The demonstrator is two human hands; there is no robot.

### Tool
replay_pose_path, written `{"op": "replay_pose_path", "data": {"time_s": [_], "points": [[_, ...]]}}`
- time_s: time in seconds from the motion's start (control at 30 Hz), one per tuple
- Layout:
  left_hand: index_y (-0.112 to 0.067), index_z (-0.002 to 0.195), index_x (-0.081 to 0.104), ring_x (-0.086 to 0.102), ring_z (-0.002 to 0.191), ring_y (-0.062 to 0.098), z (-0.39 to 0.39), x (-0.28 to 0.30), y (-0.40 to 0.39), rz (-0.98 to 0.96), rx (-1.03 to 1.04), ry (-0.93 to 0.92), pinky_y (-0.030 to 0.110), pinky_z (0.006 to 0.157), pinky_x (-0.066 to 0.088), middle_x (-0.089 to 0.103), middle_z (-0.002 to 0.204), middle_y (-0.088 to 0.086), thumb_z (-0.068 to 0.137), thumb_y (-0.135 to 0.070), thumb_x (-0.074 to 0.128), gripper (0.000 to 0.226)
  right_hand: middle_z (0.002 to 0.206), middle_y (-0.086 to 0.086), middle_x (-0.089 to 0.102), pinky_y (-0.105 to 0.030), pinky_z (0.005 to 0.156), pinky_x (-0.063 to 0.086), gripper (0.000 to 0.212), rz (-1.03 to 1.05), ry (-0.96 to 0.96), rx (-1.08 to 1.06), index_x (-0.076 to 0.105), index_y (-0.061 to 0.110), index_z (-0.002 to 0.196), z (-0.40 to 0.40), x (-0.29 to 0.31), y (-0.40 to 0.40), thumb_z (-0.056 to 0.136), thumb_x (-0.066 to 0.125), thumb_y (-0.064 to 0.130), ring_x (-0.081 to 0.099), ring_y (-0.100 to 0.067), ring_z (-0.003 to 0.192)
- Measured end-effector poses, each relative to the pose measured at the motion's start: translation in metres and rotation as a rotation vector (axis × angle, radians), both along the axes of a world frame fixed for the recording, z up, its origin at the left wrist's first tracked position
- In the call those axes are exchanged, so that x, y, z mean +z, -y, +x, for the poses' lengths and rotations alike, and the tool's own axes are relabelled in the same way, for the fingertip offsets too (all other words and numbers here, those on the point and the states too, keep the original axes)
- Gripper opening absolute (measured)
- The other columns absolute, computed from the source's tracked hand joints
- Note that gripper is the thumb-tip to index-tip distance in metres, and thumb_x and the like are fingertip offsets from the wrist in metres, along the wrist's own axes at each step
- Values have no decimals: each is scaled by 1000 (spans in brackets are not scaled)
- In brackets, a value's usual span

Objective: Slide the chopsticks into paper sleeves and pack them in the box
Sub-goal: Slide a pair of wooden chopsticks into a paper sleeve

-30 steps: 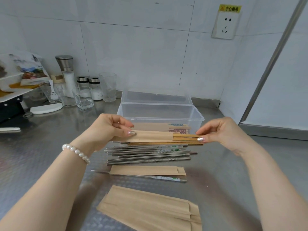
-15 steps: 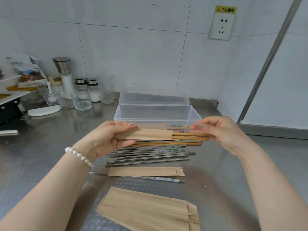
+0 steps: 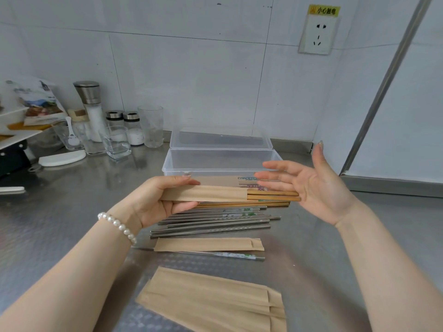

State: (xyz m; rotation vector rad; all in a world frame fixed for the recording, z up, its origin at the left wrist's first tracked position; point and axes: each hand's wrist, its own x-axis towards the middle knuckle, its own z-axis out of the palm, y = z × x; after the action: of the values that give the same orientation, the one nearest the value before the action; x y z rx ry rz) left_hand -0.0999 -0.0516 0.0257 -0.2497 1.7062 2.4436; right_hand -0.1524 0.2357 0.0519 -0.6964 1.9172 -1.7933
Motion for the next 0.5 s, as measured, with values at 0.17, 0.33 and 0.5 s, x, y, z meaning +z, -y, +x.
{"op": "replay_pose_path", "data": {"time_s": [0.17,0.33,0.5], "points": [[-5,69,74,70,69,24,-1,0,2,-29,-26,-38,26,55,58,71,76,13,64,1,58,17,125,-4,62,-56,113,16,83,-67,-11,-72,66,25,112,0,2,-1,76,8,72,54,-18,122],[-5,69,73,70,69,24,-3,0,3,18,23,-85,25,53,57,71,76,14,63,4,59,17,100,-7,66,-39,89,43,60,-236,6,-449,64,14,102,-7,0,2,94,21,56,59,-23,102],[-4,69,72,70,70,23,-1,-2,-3,19,7,-86,27,54,58,70,78,14,63,0,60,14,92,-9,64,-34,75,46,57,-142,-45,-502,63,15,98,-4,-13,22,95,20,53,61,-20,83]]}}
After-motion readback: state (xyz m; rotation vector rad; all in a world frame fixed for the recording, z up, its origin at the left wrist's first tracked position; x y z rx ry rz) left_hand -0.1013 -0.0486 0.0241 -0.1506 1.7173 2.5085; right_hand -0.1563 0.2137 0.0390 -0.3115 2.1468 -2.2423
